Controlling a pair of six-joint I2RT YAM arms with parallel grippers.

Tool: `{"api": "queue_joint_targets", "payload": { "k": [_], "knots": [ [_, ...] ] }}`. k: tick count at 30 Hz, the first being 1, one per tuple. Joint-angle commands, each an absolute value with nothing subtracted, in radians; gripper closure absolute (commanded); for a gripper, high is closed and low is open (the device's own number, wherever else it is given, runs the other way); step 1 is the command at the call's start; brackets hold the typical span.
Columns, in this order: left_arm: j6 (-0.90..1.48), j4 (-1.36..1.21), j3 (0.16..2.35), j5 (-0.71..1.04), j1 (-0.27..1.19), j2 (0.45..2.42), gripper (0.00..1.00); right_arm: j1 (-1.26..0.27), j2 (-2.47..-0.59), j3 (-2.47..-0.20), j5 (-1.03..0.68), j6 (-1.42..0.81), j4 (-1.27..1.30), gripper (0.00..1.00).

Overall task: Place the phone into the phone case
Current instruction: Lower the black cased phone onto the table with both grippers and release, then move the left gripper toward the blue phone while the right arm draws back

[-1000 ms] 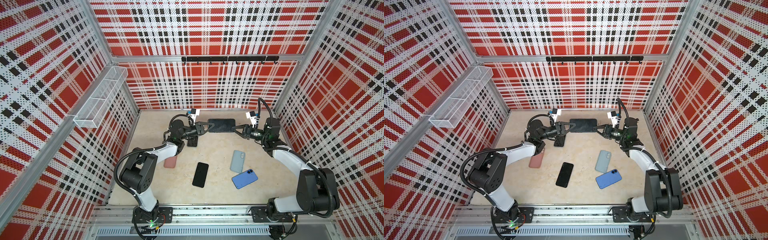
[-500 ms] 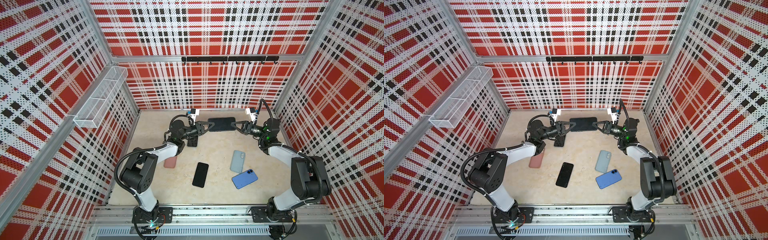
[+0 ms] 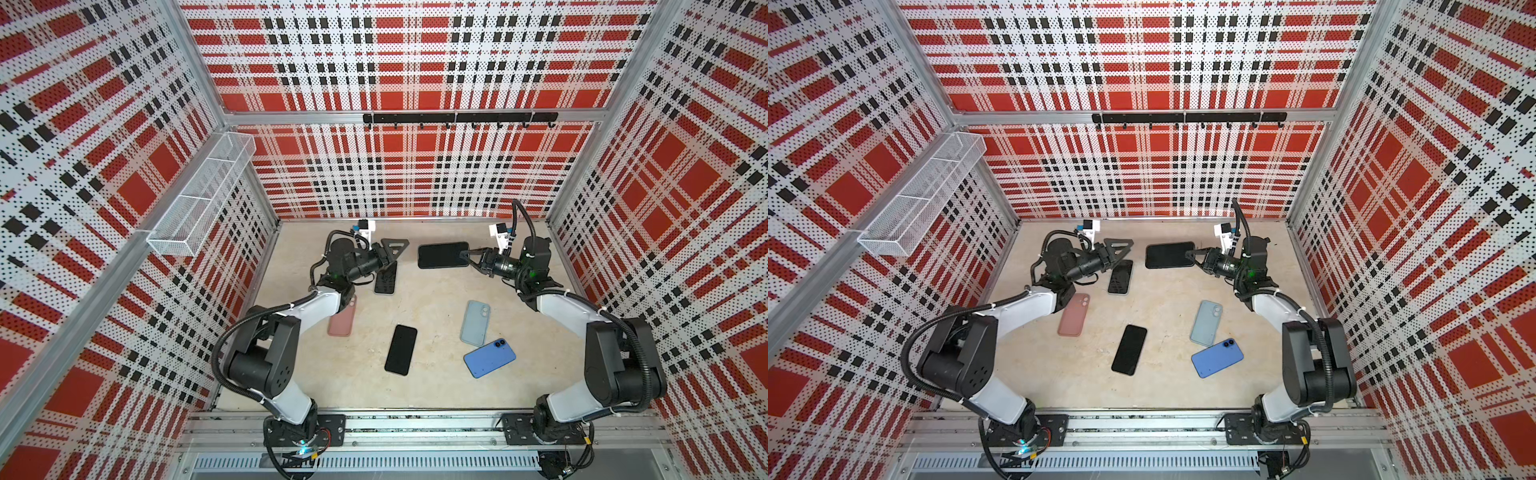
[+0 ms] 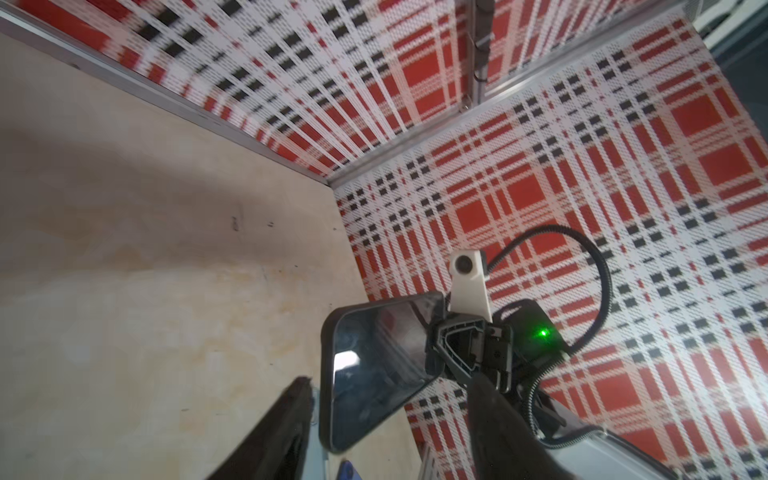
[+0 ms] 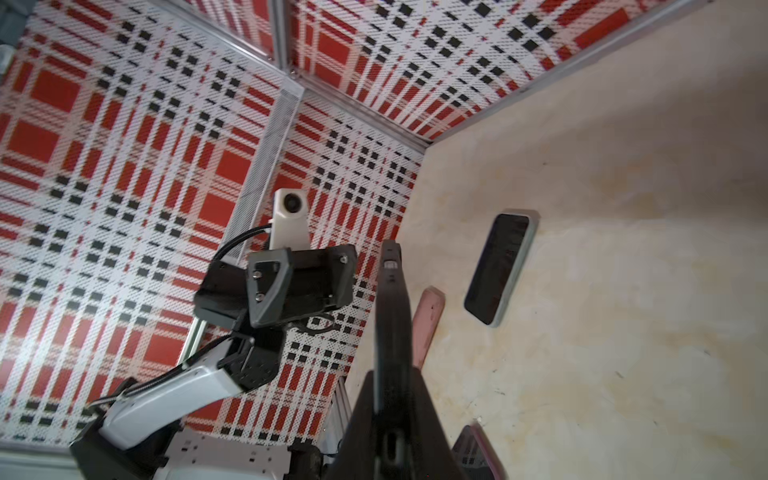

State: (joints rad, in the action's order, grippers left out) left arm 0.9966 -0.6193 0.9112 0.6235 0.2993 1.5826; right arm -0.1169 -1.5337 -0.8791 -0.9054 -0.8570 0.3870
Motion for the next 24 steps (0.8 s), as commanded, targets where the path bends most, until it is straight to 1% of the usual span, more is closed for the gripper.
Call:
{"api": "queue_joint_targets", "payload": {
  "k": [1, 2, 3, 4, 5, 8, 9, 11, 15, 18, 23, 24],
  "knots": [
    [0.851, -0.397, 0.893, 0.470, 0.266, 1.480, 0.29, -0.132, -1.513, -0.926, -0.769, -0.736, 0.223, 1.00],
    [0.809, -0.334, 0.892, 0.432, 0.263, 1.455, 0.24, -0.144, -1.530, -0.930, -0.748, -0.731, 0.208, 1.00],
    [0.757, -0.276, 0.891, 0.390, 0.266, 1.426, 0.22, -0.159, -1.555, -0.936, -0.725, -0.730, 0.202, 1.00],
    [0.714, -0.223, 0.893, 0.346, 0.271, 1.399, 0.14, -0.178, -1.584, -0.940, -0.701, -0.735, 0.201, 1.00],
    [0.664, -0.171, 0.895, 0.299, 0.276, 1.373, 0.00, -0.197, -1.617, -0.950, -0.681, -0.738, 0.201, 1.00],
    [0.543, -0.072, 0.897, 0.182, 0.296, 1.297, 0.00, -0.250, -1.725, -0.994, -0.635, -0.749, 0.222, 1.00],
    [0.520, -0.050, 0.894, 0.144, 0.334, 1.275, 0.00, -0.264, -1.763, -1.008, -0.624, -0.755, 0.244, 1.00],
    [0.505, -0.036, 0.877, 0.109, 0.348, 1.243, 0.00, -0.279, -1.824, -1.041, -0.609, -0.767, 0.274, 1.00],
    [0.524, -0.031, 0.835, 0.097, 0.345, 1.201, 0.00, -0.282, -1.943, -1.113, -0.614, -0.812, 0.336, 1.00],
    [0.539, -0.031, 0.807, 0.107, 0.339, 1.181, 0.00, -0.282, -2.017, -1.173, -0.633, -0.828, 0.325, 1.00],
    [0.564, -0.031, 0.777, 0.123, 0.328, 1.163, 0.00, -0.281, -2.089, -1.220, -0.651, -0.842, 0.315, 1.00],
    [0.569, -0.031, 0.774, 0.125, 0.327, 1.160, 0.00, -0.282, -2.097, -1.223, -0.645, -0.838, 0.306, 0.97]
  ]
}}
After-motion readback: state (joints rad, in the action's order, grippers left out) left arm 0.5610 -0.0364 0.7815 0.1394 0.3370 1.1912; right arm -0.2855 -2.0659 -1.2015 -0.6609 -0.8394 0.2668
